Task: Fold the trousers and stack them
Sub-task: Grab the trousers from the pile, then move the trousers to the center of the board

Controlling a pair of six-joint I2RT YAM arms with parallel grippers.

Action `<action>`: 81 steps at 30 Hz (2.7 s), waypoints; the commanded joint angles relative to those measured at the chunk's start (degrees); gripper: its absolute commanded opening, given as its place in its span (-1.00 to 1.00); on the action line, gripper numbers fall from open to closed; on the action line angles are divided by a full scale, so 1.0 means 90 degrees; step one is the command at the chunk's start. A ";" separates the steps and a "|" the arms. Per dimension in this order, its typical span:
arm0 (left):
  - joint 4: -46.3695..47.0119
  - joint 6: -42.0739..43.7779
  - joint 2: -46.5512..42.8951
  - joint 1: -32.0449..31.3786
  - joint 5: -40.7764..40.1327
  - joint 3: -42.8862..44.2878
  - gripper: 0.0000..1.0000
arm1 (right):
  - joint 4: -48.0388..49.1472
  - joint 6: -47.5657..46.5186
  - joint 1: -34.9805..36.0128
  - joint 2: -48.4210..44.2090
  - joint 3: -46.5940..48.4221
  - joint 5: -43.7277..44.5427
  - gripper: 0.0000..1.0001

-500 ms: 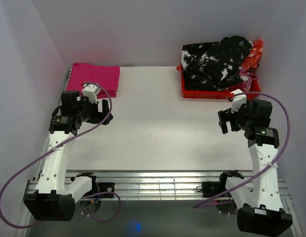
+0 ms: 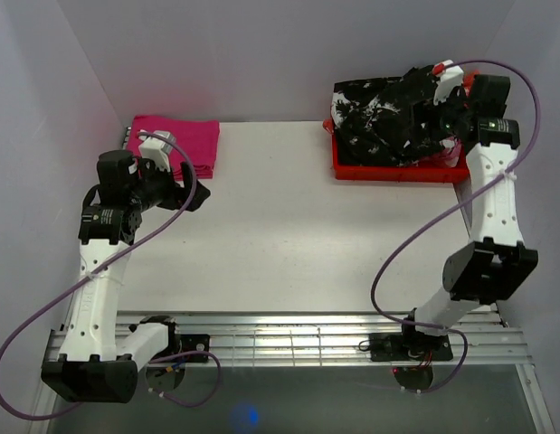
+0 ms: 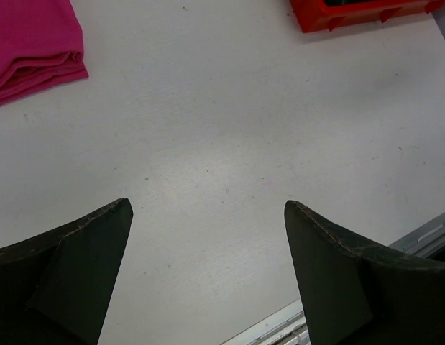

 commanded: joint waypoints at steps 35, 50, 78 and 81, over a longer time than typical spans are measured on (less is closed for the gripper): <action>-0.0005 0.0025 0.0834 -0.0007 0.0798 -0.0418 0.96 | 0.2216 -0.1506 0.1699 0.4217 0.1919 0.2062 -0.12; 0.0025 -0.0151 0.0433 -0.0007 -0.0343 -0.0477 0.96 | 0.3825 -0.1419 0.1630 0.1172 0.2124 0.2335 -0.85; -0.0268 -0.1810 0.1049 0.2141 0.0407 0.1768 0.96 | 0.5447 0.1111 0.5661 -0.0696 0.2319 -0.0010 -0.84; -0.0249 -0.1831 0.1107 0.2307 0.0583 0.1925 0.96 | 0.5565 0.1111 0.5800 -0.0773 0.2048 0.0233 -0.84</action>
